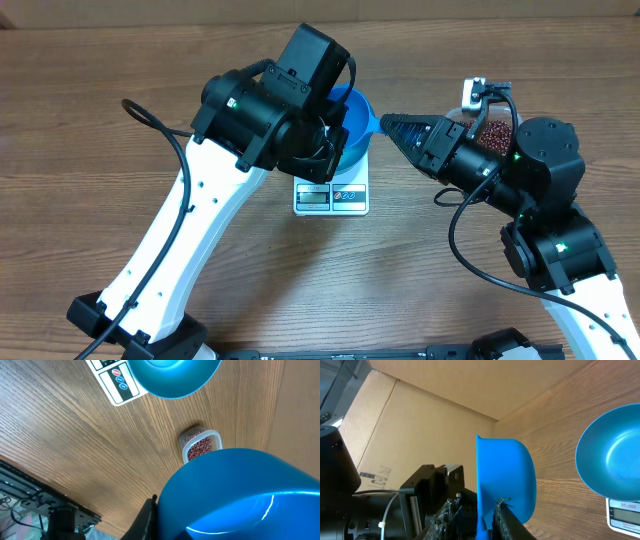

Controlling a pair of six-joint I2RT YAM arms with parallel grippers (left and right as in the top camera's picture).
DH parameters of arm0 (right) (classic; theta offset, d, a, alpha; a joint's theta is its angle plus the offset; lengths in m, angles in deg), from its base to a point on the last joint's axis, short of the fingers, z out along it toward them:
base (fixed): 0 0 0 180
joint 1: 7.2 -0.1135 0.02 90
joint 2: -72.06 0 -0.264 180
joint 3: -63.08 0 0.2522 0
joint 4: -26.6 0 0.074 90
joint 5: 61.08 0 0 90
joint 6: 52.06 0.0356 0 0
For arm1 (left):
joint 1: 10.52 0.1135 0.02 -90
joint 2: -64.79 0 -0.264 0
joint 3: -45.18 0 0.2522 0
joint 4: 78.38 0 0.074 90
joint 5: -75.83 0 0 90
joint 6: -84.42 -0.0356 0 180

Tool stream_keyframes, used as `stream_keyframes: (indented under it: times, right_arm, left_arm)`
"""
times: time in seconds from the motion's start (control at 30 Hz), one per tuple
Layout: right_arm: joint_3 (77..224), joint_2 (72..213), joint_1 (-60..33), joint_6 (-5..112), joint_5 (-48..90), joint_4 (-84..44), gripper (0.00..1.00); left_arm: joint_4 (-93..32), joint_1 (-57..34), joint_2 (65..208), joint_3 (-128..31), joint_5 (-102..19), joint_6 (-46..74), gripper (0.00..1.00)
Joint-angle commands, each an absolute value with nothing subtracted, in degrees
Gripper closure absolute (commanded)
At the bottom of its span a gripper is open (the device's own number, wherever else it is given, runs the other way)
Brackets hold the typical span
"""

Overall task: Scoop item into bowl and weigh 150g on scale
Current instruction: 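Close the right gripper on the scoop handle, then open the left gripper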

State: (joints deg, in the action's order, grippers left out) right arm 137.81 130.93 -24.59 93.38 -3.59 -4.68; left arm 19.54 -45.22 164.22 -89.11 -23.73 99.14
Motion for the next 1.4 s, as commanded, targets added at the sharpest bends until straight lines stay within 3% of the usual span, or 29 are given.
stream_keyframes:
  times: [0.0, 0.13, 0.33, 0.63, 0.7, 0.77, 0.83, 0.87, 1.37]
  right_arm:
    - [138.8, 130.7, -25.0, 92.7, -2.6, -4.6, 0.76]
    - [138.8, 130.7, -25.0, 91.9, -2.6, -4.6, 0.77]
    - [138.8, 130.7, -25.0, 91.9, -2.6, -4.6, 0.96]
    - [138.8, 130.7, -25.0, 91.9, -2.6, -4.6, 0.96]
    - [138.8, 130.7, -25.0, 91.9, -2.6, -4.6, 0.96]
    - [138.8, 130.7, -25.0, 91.9, -2.6, -4.6, 0.96]
    - [138.8, 130.7, -25.0, 91.9, -2.6, -4.6, 0.96]
    - [138.8, 130.7, -25.0, 91.9, -2.6, -4.6, 0.96]
    - [138.8, 130.8, -24.9, 89.9, 4.3, -9.7, 0.96]
  left_arm:
    - [19.8, -45.4, 164.6, -89.5, -21.6, 99.8, 0.96]
    - [20.7, -45.4, 164.5, -89.5, -21.2, 99.9, 0.96]
    - [20.5, -45.4, 164.5, -89.5, -21.2, 99.9, 0.96]
    - [20.6, -45.4, 164.5, -89.5, -21.2, 99.8, 0.96]
    - [20.6, -45.4, 164.5, -89.5, -21.2, 99.8, 0.77]
    - [20.6, -45.4, 164.5, -89.5, -21.2, 99.8, 0.39]
    - [20.6, -45.4, 164.5, -89.5, -21.2, 99.8, 0.1]
    - [20.6, -45.4, 164.6, -89.5, -21.2, 99.8, 0.0]
    - [18.0, -45.4, 162.8, -89.6, -21.7, 95.5, 0.0]
